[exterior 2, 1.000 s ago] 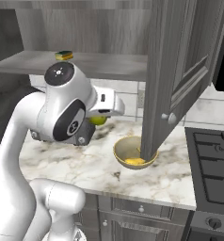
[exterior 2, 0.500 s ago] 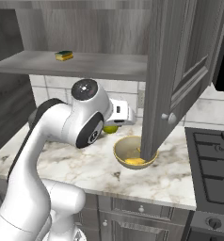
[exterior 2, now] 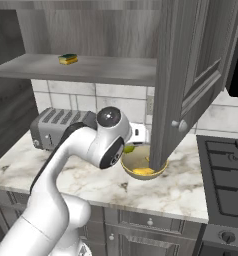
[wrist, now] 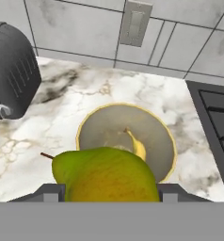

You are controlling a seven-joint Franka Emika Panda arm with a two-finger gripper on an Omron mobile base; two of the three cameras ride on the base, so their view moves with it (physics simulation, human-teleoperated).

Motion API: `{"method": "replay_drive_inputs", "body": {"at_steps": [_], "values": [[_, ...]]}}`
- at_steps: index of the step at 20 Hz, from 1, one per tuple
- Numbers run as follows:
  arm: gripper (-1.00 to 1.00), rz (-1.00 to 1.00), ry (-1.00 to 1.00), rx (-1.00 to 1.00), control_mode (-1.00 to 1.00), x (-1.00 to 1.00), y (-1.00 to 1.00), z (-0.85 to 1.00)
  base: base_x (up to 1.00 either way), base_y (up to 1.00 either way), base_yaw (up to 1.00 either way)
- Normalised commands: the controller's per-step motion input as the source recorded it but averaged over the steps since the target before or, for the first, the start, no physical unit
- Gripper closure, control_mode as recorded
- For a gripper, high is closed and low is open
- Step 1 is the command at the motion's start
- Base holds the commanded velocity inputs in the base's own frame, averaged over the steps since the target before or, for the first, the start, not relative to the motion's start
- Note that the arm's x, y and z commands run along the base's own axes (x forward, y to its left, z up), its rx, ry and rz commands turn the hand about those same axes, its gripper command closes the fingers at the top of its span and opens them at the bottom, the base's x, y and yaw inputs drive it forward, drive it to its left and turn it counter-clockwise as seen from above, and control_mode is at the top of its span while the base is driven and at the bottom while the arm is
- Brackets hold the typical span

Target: Open the cabinet. Pick the banana and pear from the cabinet and place them into the bowl. Then close the cabinet.

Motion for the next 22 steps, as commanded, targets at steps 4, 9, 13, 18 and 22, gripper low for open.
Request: {"method": "replay_drive_inputs", "body": {"at_steps": [4,9,13,18,22], "values": [[1.0,0.0,0.0,0.0,-1.0,0.53,-0.24,-0.55,0.0,0.0,0.0],[1.0,0.01,0.02,0.0,-1.0,0.51,-0.3,-0.41,0.0,0.0,0.0],[1.0,0.0,0.02,0.0,-1.0,0.57,-0.31,-0.35,0.0,0.0,0.0],[1.0,0.0,0.14,0.0,-1.0,0.35,-0.08,-0.17,0.0,0.0,0.0],[1.0,0.0,0.18,-0.01,-1.0,0.41,0.0,-0.31,0.0,0.0,0.0]]}}
